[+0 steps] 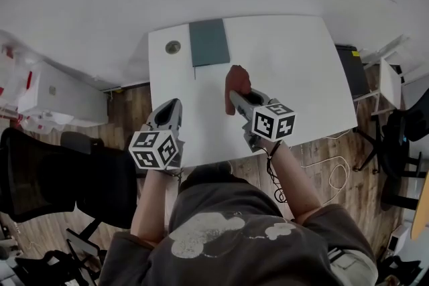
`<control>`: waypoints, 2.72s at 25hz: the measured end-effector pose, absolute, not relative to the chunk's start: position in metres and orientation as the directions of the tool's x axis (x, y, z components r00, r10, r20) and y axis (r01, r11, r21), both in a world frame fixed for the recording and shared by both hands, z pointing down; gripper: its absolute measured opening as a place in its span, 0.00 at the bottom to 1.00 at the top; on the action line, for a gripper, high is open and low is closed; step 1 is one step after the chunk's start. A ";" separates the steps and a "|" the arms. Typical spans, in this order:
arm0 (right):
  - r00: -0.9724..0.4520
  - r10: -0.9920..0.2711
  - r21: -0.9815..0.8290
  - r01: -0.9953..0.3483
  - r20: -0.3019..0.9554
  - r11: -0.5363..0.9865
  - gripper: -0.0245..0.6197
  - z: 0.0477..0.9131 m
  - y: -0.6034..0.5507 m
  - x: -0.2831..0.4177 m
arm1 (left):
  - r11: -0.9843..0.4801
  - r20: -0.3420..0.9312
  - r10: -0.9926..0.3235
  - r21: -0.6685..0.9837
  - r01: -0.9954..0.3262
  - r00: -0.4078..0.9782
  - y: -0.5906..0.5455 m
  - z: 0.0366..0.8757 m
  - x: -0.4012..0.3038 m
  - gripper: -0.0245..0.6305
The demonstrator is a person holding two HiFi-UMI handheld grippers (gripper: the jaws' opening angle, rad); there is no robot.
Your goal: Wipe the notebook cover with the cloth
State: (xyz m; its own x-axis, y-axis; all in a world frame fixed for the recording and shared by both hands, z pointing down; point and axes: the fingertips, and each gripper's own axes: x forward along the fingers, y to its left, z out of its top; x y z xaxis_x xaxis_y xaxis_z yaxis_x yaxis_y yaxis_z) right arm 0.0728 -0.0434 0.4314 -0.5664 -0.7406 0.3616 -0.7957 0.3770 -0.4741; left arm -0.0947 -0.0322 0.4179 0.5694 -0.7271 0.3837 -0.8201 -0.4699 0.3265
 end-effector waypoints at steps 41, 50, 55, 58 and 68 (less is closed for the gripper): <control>-0.619 -0.630 -0.479 -0.777 0.468 0.408 0.21 0.481 -0.227 0.097 | -0.358 0.555 -0.659 0.362 -0.861 0.508 -0.212 0.512 -0.055 0.04; -0.661 -0.595 -0.472 -0.747 0.456 0.468 0.21 0.480 -0.264 0.082 | -0.327 0.611 -0.611 0.384 -0.863 0.503 -0.226 0.542 -0.046 0.04; -0.681 -0.572 -0.468 -0.731 0.457 0.497 0.21 0.481 -0.276 0.074 | -0.316 0.655 -0.560 0.397 -0.862 0.507 -0.229 0.560 -0.032 0.04; -0.690 -0.563 -0.473 -0.723 0.455 0.504 0.21 0.482 -0.281 0.070 | -0.306 0.669 -0.550 0.395 -0.866 0.500 -0.233 0.566 -0.029 0.04; -0.713 -0.519 -0.504 -0.700 0.471 0.505 0.21 0.501 -0.291 0.063 | -0.260 0.716 -0.530 0.374 -0.890 0.455 -0.241 0.588 -0.031 0.04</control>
State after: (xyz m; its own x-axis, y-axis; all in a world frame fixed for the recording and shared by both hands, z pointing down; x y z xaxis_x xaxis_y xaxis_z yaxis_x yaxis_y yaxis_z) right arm 0.0631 -0.2913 0.5012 -0.7133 -0.5195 0.4705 -0.7005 0.5051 -0.5043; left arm -0.0311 -0.2412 0.5884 0.4552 -0.5298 0.7156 -0.8903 -0.2605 0.3735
